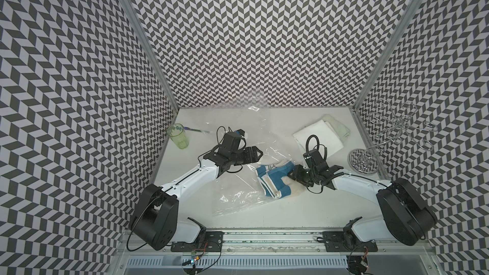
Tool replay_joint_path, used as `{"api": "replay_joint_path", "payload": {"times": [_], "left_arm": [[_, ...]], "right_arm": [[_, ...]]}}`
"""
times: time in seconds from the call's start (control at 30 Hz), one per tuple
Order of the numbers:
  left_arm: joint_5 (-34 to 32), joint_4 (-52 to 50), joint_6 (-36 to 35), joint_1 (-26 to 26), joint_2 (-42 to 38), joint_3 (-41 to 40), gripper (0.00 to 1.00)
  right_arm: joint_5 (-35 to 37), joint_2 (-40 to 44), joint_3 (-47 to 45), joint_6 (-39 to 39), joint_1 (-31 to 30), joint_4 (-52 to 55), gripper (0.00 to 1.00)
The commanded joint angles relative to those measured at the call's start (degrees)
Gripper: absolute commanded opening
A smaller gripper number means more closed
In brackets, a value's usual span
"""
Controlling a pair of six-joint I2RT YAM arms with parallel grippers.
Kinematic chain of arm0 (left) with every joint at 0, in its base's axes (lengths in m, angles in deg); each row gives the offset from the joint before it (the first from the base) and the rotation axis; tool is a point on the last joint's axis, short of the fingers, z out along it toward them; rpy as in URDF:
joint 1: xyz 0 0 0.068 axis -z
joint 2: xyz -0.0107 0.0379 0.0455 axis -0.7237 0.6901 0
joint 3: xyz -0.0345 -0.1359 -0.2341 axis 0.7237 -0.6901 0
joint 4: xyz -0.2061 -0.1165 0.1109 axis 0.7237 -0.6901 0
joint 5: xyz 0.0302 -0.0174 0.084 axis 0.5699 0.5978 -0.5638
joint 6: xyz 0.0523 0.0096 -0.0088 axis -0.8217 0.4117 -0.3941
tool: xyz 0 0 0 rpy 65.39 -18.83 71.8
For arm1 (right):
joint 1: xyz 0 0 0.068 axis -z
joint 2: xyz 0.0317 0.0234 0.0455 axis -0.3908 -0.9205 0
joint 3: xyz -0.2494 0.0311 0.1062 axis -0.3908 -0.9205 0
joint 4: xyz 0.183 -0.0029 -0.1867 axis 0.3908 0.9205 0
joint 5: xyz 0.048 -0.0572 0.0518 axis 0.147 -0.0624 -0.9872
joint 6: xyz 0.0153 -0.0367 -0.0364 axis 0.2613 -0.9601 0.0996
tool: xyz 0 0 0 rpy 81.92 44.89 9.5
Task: Place the folded towel into the vacuum bag
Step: Place the towel in the vacuum bag.
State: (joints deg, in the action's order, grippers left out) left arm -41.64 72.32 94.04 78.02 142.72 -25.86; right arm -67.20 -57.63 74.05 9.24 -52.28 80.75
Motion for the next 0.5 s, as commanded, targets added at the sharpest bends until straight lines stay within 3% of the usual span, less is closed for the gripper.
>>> {"api": "replay_joint_path", "payload": {"times": [0.0, 0.1, 0.2, 0.47], "left_arm": [[5.8, 2.7, -0.1, 5.8, 1.2, 5.2, 0.78], [11.0, 10.3, 4.0, 7.8, 3.1, 2.5, 0.64], [13.3, 10.9, 4.1, 7.9, 6.7, 1.6, 0.45], [18.0, 17.1, 4.3, 8.9, 14.8, 0.3, 0.4]], "right_arm": [[-5.3, 3.5, 0.9, -6.1, 1.0, -1.4, 0.69], [-14.0, 7.1, -2.0, -7.8, 4.1, -1.1, 0.75], [-16.1, 10.3, -3.2, -10.5, 6.0, 2.7, 0.79], [-17.8, 8.6, -5.1, -18.2, 6.2, 8.1, 0.85]]}}
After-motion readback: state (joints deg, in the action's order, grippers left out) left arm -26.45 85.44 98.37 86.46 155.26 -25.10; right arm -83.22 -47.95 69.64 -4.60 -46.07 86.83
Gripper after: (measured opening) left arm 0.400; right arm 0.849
